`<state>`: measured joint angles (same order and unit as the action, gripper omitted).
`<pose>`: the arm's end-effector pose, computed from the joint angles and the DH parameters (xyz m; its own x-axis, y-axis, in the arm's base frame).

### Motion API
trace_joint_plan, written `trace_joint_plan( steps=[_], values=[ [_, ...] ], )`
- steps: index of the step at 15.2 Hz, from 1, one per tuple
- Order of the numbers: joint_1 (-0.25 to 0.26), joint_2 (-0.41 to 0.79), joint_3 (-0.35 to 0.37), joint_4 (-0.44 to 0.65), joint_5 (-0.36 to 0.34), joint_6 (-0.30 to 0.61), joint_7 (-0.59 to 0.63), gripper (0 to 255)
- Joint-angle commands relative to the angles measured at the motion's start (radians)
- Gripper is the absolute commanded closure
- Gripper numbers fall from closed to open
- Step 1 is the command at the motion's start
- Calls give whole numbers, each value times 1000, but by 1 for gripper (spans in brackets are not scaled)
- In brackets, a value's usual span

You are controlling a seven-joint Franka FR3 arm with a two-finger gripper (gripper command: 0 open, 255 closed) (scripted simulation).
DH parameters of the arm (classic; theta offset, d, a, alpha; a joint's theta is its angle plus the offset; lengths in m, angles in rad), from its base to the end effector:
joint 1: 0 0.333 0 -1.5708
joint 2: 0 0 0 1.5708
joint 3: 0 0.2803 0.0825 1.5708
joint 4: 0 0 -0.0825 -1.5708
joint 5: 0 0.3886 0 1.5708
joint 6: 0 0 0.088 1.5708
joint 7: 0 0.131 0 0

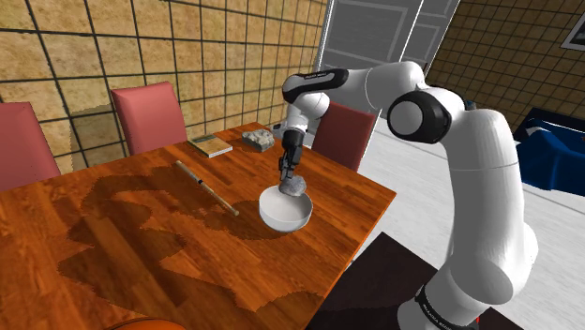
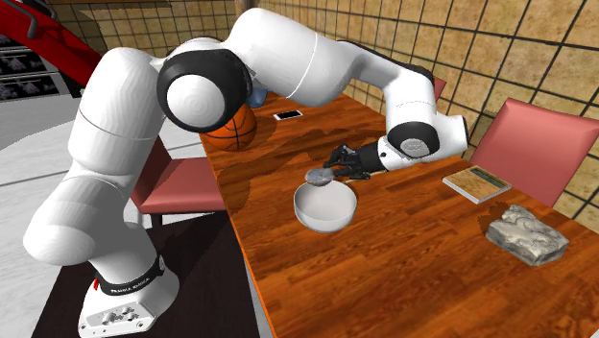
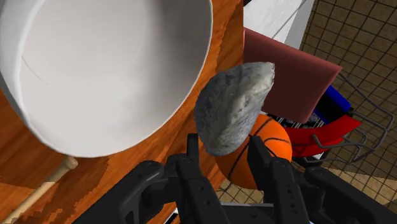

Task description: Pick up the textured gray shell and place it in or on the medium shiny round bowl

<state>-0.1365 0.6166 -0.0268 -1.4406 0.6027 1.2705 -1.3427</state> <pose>0.5993 -0.0099 0.2728 0.5513 0.7682 0.3255 0.6382 -0.1371 -0.7576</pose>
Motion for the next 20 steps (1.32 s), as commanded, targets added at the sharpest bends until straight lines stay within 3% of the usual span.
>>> trace_joint_plan(
  steps=[1,13,20],
  values=[
    [-1,10,-2,-4,-4,10,-12,255],
    [6,89,-3,-33,-11,101,-69,255],
    [6,89,-3,-32,-11,101,-69,255]
  ],
)
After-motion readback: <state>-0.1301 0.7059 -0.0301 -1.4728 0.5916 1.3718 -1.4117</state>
